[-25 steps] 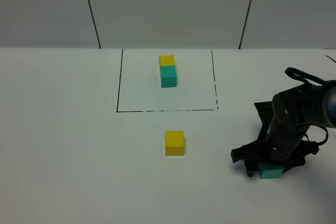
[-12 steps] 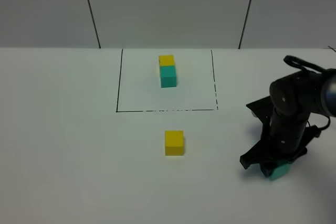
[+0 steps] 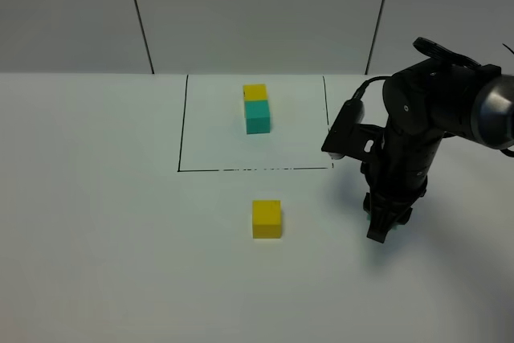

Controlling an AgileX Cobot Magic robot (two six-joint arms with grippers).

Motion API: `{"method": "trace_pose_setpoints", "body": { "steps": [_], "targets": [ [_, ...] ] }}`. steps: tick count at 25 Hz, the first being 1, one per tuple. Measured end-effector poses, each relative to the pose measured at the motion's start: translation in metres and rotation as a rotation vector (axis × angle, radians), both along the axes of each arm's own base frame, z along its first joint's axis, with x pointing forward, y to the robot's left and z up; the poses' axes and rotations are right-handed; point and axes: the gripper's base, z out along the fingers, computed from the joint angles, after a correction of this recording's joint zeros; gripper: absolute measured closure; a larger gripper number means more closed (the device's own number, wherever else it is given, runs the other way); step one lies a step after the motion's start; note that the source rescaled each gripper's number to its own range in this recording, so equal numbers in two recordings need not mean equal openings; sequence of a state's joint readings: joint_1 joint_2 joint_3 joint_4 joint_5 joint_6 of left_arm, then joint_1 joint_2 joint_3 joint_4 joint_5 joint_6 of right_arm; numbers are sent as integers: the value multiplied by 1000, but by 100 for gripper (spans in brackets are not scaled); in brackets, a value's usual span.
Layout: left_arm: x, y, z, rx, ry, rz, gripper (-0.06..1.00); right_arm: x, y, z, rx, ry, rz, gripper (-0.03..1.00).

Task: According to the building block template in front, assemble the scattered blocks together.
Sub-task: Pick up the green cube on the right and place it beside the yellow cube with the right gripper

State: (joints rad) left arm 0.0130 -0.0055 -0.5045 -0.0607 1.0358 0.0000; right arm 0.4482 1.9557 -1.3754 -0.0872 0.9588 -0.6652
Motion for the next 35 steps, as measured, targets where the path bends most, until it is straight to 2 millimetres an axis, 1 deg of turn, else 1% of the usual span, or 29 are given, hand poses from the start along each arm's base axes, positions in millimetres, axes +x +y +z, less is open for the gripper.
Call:
{"method": "trace_pose_setpoints", "body": {
  "steps": [3, 6, 11, 14, 18, 22, 27, 35],
  "targets": [
    [0, 0, 0, 0, 0, 0, 35, -5, 11, -2, -10, 7, 120, 95],
    [0, 0, 0, 0, 0, 0, 35, -7, 23, -13, -26, 30, 199, 95],
    [0, 0, 0, 0, 0, 0, 35, 5, 40, -38, -41, 58, 249, 95],
    [0, 0, 0, 0, 0, 0, 35, 11, 53, -46, -43, 55, 285, 95],
    [0, 0, 0, 0, 0, 0, 35, 13, 73, -54, -50, 61, 341, 95],
    [0, 0, 0, 0, 0, 0, 35, 16, 89, -61, -60, 86, 381, 95],
    [0, 0, 0, 0, 0, 0, 35, 20, 98, -66, -64, 89, 398, 95],
    [0, 0, 0, 0, 0, 0, 35, 23, 100, -67, -59, 74, 401, 95]
  ]
}}
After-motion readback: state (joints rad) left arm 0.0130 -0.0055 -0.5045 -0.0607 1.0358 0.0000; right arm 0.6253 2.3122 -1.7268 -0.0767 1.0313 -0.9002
